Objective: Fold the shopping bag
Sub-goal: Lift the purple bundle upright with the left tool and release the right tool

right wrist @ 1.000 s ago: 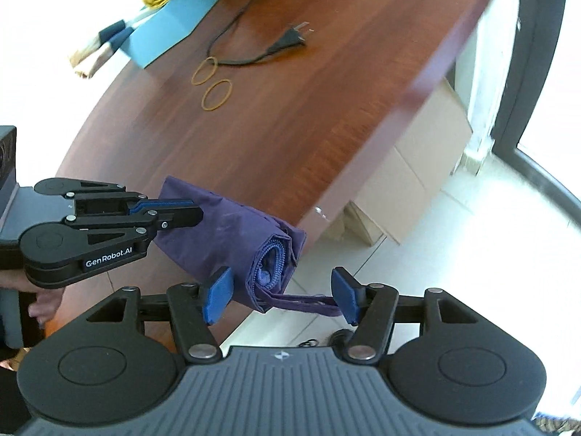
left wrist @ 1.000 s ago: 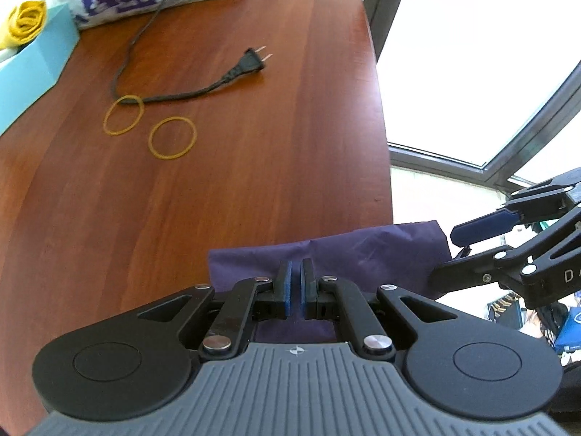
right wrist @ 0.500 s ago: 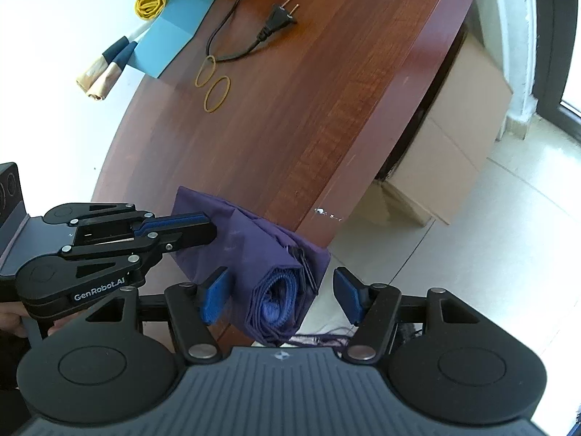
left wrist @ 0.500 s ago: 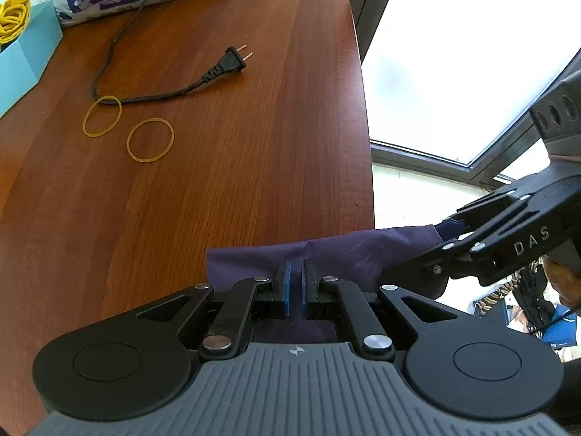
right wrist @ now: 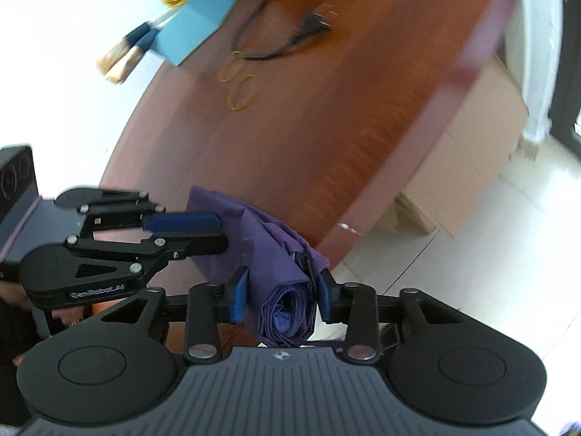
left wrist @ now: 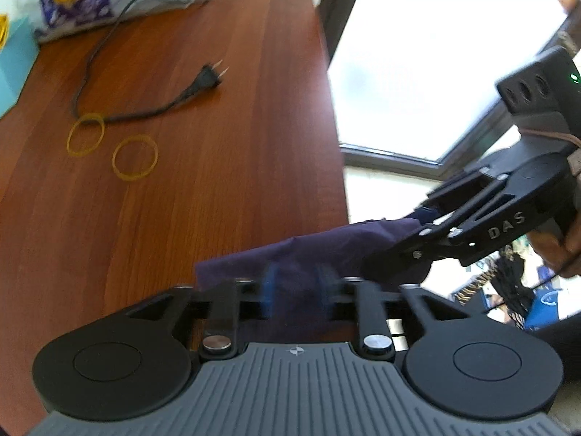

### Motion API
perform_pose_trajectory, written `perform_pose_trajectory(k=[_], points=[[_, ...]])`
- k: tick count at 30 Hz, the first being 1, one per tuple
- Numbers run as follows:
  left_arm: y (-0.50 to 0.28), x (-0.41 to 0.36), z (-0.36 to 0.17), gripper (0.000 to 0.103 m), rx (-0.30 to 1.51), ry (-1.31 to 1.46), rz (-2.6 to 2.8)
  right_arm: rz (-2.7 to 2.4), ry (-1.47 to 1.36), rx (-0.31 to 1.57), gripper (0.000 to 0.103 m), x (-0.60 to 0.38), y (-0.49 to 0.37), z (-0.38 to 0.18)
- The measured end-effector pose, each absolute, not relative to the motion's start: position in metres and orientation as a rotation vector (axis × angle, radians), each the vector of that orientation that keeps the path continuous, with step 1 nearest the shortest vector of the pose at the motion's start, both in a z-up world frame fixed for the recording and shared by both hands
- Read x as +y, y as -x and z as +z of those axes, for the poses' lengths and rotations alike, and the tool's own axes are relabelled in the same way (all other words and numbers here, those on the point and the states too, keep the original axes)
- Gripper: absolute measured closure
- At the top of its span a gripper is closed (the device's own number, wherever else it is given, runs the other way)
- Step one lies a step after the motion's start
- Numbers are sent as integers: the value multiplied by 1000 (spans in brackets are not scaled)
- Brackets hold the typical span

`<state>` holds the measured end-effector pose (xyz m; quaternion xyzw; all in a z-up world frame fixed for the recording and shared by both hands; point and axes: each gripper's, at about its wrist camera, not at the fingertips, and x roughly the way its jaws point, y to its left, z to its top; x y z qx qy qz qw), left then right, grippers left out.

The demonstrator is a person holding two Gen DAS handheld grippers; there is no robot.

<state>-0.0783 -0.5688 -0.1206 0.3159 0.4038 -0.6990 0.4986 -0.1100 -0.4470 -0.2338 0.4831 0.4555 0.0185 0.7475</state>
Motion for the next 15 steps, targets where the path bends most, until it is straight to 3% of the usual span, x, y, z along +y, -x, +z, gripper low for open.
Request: perform_pose_trajectory(k=[6,15], points=[[64,-558,-95,36,932,-759,-1767,139,-773,1037,64,-433,90,-189],[45,-545,-80,35,883,-787,-1860,331,-349,1041,64,-406,63,-142]])
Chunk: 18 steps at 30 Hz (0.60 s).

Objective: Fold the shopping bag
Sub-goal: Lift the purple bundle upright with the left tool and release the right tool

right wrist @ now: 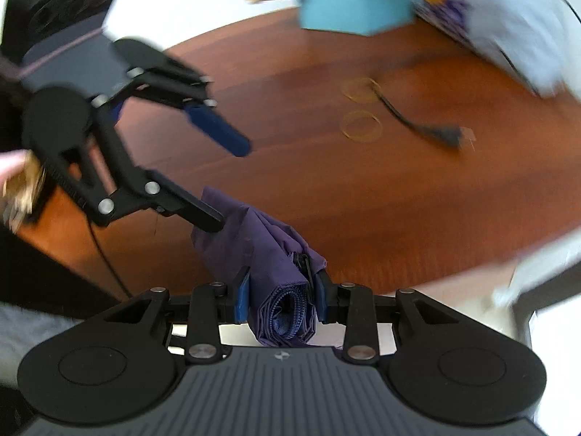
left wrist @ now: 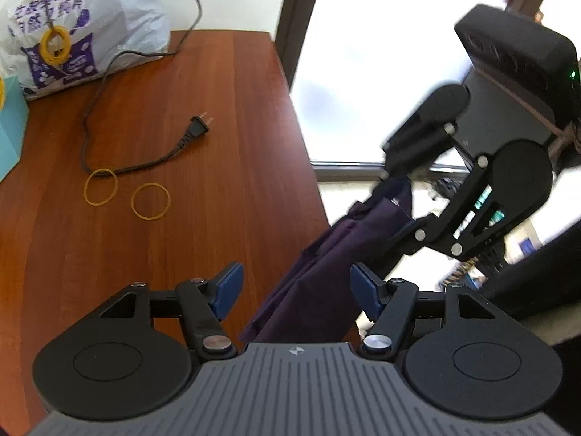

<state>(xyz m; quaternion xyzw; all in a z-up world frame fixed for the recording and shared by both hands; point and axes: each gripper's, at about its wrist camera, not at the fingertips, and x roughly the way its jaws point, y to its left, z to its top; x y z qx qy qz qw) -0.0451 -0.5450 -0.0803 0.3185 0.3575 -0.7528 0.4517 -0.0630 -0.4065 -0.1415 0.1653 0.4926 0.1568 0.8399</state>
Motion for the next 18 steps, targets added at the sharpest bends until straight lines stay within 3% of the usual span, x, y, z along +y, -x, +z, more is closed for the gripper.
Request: perform_pose_trajectory(k=[18], points=[[12,-536,-92,33,1161,-593,-1667,918,134,801,65,-409,0,-105]])
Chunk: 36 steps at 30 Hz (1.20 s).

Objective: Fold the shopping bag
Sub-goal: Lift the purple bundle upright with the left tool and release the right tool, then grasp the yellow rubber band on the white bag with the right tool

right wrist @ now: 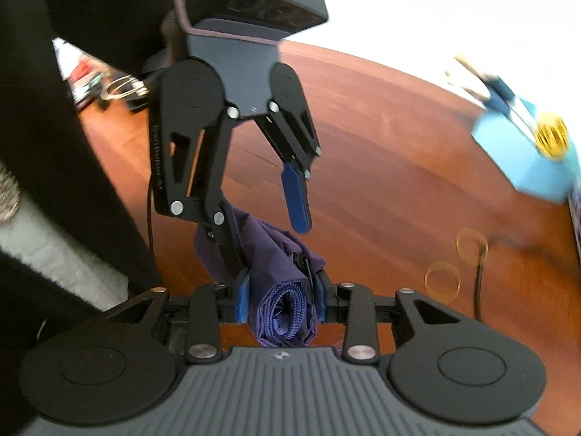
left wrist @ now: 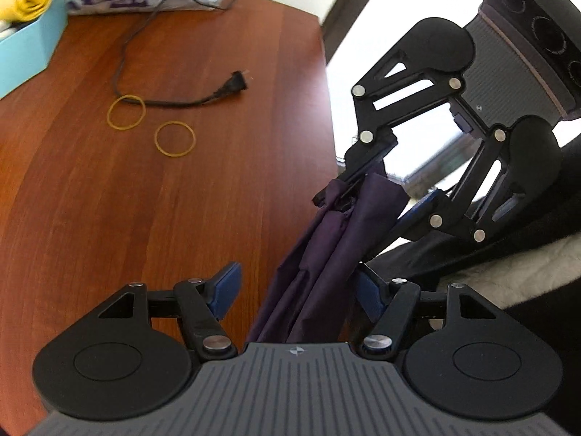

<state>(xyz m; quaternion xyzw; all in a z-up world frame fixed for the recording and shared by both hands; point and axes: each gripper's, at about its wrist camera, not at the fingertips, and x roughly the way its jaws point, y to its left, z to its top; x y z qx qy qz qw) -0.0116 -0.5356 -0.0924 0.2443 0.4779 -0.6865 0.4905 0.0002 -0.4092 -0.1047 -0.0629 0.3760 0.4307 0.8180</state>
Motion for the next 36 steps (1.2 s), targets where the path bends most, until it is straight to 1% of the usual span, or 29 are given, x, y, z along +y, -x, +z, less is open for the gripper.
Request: perform_pose_trajectory(k=[2,5,6,8,9,11,12,15,17,19,22,24,31,36], points=[[10,-535,-92,33,1171,-557,-1639,973,158,772,65,-414,-10,-102],[10,-535,-90,36,1159,-513,-1590,1030,168,741,65,-420,-21,-99],[10,-534,-89,43,1162,-501,-1573,1049,175,731,65,-420,-24,-97],[11,-534,-88,50,1170,-485,-1542,1092,204,712,65,-421,-35,-95],[12,-533,-88,58,1176,-481,-1523,1106,215,710,65,-421,-39,-96],[13,-531,-87,67,1173,-478,-1486,1129,235,708,65,-421,-47,-97],[14,-530,-85,70,1165,-478,-1463,1136,239,711,65,-421,-50,-98],[20,-527,-82,76,1127,-509,-1389,1155,239,725,63,-419,-59,-99],[24,-525,-83,77,1111,-518,-1342,1167,228,741,63,-417,-66,-98],[27,-521,-84,78,1107,-527,-1280,1172,222,753,57,-414,-72,-99],[29,-512,-87,80,1118,-532,-1180,1158,193,786,52,-412,-82,-101],[27,-506,-91,81,1129,-518,-1109,1136,170,805,52,-412,-84,-102],[20,-483,-92,81,1082,-396,-921,939,-6,897,52,-434,-104,-115],[19,-477,-90,81,1072,-362,-855,702,-106,927,50,-458,-115,-124]])
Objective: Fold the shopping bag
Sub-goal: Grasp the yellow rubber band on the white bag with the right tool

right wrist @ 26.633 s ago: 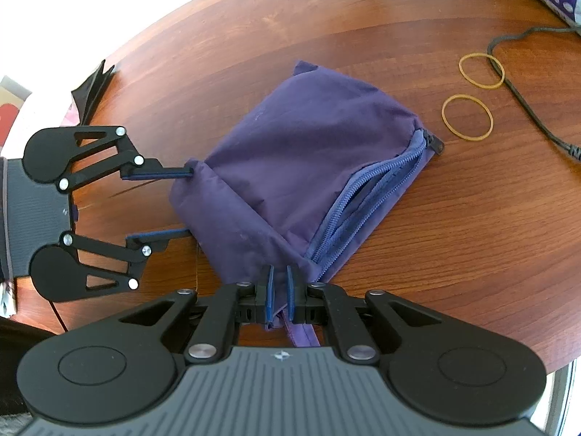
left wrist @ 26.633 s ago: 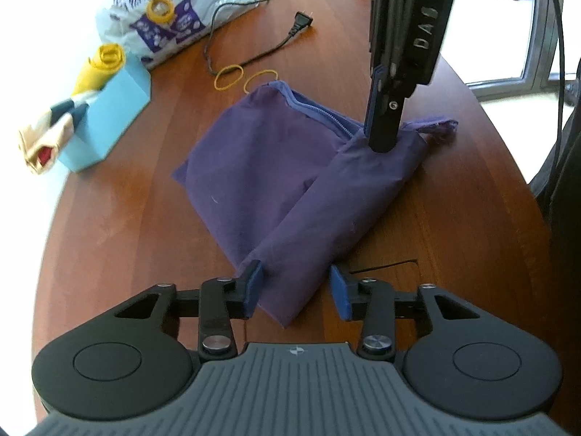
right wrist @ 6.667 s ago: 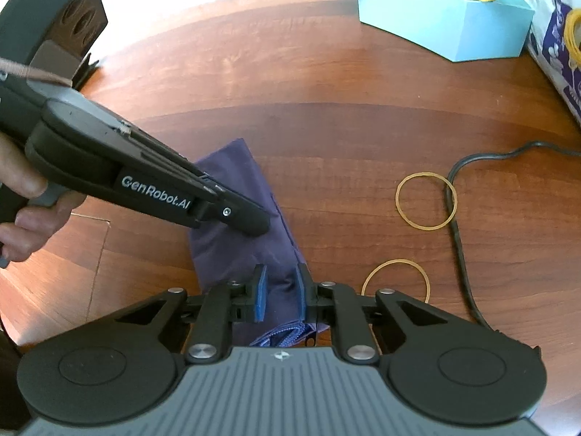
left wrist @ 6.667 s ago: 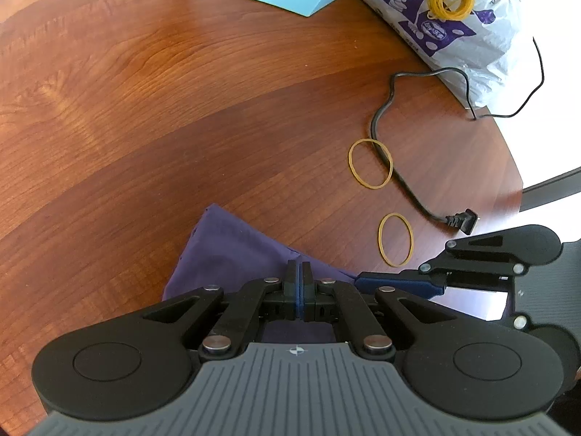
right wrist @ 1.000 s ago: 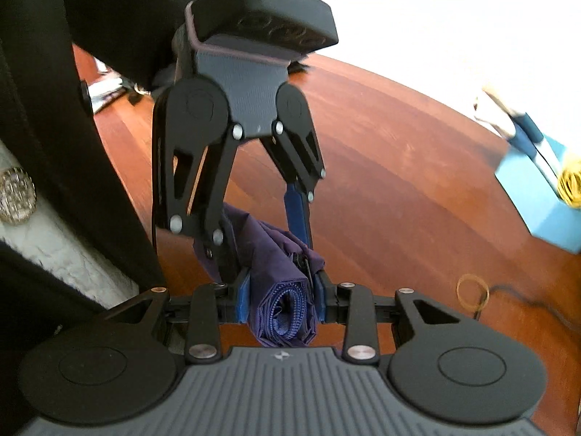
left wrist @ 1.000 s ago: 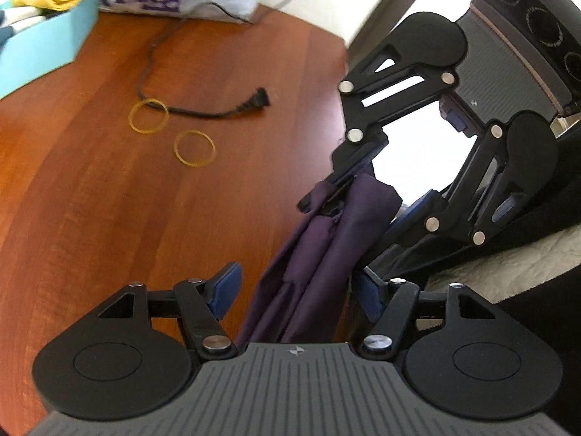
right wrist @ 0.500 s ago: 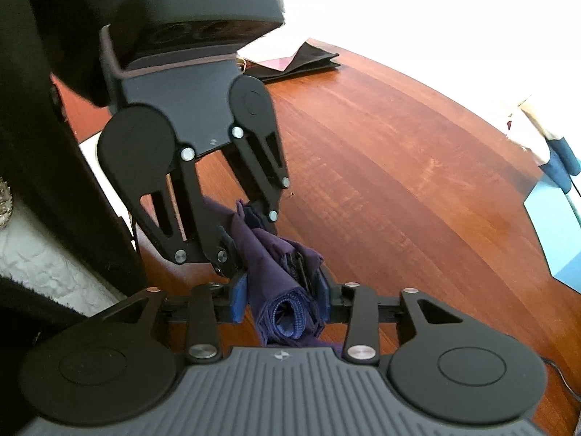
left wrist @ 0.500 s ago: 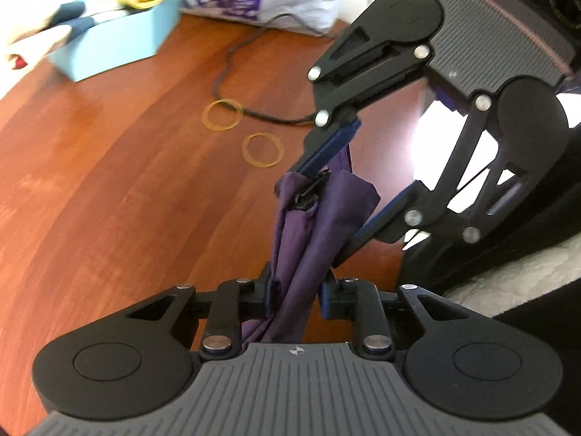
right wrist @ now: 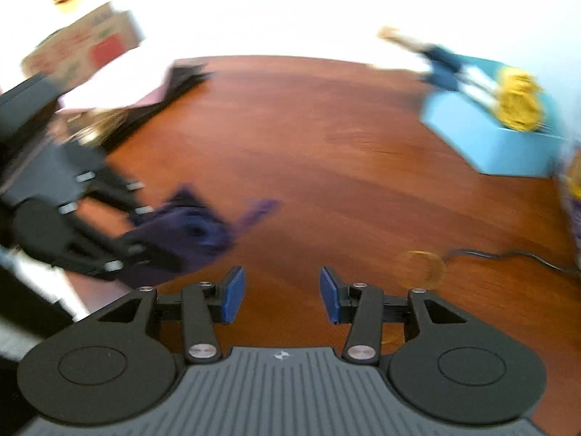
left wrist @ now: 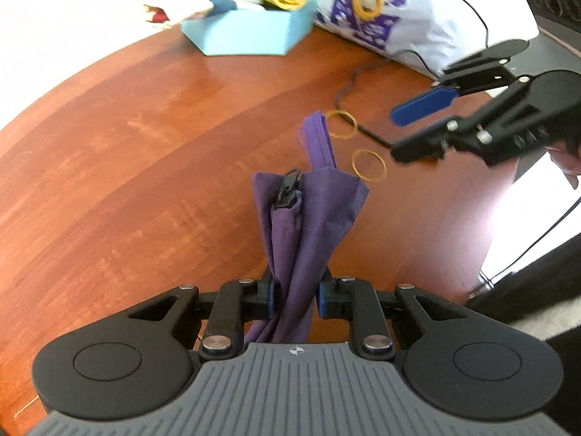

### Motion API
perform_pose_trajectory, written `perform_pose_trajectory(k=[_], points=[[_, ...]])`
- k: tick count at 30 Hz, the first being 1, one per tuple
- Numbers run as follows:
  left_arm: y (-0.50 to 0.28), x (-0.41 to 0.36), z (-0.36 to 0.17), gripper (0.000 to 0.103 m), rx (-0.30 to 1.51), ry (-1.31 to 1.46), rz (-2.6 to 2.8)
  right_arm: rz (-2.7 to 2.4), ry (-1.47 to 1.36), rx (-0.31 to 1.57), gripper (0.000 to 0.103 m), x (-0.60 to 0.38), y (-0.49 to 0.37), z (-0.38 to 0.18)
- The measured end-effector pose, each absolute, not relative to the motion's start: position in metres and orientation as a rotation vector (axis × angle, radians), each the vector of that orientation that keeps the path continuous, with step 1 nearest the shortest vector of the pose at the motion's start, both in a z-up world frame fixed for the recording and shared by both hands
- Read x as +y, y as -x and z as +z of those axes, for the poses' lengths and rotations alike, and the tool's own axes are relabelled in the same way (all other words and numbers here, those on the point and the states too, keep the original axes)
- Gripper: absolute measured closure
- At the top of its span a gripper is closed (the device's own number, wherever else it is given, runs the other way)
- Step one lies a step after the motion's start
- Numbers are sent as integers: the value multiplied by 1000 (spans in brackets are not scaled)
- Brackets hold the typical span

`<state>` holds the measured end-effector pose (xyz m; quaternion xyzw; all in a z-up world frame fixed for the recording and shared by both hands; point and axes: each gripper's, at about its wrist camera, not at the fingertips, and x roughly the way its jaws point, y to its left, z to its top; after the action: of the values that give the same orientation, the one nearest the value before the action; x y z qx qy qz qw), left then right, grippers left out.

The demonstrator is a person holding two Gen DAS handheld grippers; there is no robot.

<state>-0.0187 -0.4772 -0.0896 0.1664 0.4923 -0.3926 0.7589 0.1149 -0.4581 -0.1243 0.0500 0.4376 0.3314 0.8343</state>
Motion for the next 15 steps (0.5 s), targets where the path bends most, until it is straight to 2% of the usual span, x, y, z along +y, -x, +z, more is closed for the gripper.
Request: perform_pose_trajectory(k=[2,7,15], points=[[16,-480,-91,81,1076,-354,-824,607,-111,951,42,-466,-120,-129],[19,-480,-87,81,1065,-325,-769,401,-138,1005,42,-491,-135,-143],[22,-485,-86,80,1063,-352,-707,285,-165,967,42,-528,-145,-139]])
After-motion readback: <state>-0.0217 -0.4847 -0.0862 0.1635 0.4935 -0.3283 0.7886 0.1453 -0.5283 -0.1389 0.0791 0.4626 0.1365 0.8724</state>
